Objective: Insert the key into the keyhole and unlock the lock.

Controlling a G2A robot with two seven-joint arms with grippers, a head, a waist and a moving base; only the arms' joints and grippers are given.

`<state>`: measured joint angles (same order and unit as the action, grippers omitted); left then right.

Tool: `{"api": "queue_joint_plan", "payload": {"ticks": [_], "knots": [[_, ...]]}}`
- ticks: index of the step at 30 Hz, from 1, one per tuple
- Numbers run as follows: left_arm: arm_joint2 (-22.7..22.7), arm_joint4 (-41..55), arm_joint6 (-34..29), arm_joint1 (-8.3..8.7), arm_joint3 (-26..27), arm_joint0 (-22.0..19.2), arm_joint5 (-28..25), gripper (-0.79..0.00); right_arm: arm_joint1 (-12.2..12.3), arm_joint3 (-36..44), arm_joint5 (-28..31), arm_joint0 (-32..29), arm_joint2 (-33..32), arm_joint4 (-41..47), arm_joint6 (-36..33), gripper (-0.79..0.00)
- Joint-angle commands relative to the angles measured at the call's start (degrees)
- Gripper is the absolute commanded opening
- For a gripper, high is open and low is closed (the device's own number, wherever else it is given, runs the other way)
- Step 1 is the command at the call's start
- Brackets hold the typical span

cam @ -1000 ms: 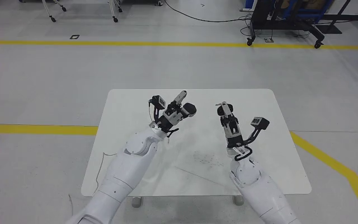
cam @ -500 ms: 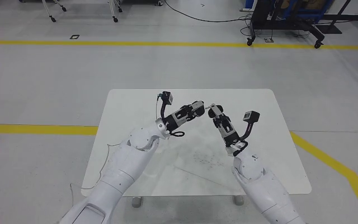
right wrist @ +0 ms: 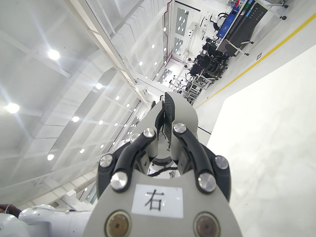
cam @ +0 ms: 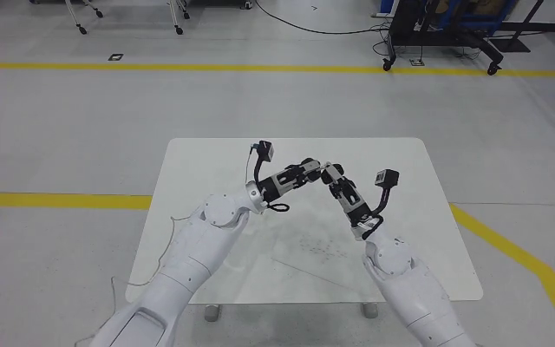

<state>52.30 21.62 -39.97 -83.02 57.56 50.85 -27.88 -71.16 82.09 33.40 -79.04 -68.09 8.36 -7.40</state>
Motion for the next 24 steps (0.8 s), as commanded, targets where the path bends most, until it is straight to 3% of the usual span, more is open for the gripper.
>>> {"api": "queue_joint_plan", "payload": {"ticks": [1, 6, 14, 18, 20, 24], "knots": [[-0.03, -0.59, -0.06, -0.05, -0.53, -0.28, -0.02, -0.748, -0.01, 0.09, -0.06, -0.24, -0.39, -0.12, 0.06, -0.785], [-0.04, -1.35, -0.44, -0.15, -0.98, -0.65, 0.06, -0.727, -0.02, 0.4, -0.5, -1.1, -1.07, -0.53, -0.2, -0.785], [-0.5, -1.59, -2.53, -0.37, -0.93, -0.77, 0.61, -0.606, -0.13, 1.02, -1.17, -2.2, -1.51, -0.62, -1.1, -0.785], [-0.6, -1.36, -3.28, -0.48, -1.04, -0.83, 0.98, -0.677, -0.13, 1.53, -1.25, -2.84, -1.97, -0.62, -1.38, -0.785], [-0.7, -1.62, -3.67, -0.52, -1.24, -0.96, 1.09, -0.785, -0.14, 1.75, -1.2, -3.31, -2.24, -0.51, -1.29, -0.785], [-0.83, -1.87, -4.22, -0.61, -1.49, -1.14, 1.29, -0.785, -0.19, 2.35, -1.06, -4.17, -2.55, -0.51, -1.23, -0.785]]}}
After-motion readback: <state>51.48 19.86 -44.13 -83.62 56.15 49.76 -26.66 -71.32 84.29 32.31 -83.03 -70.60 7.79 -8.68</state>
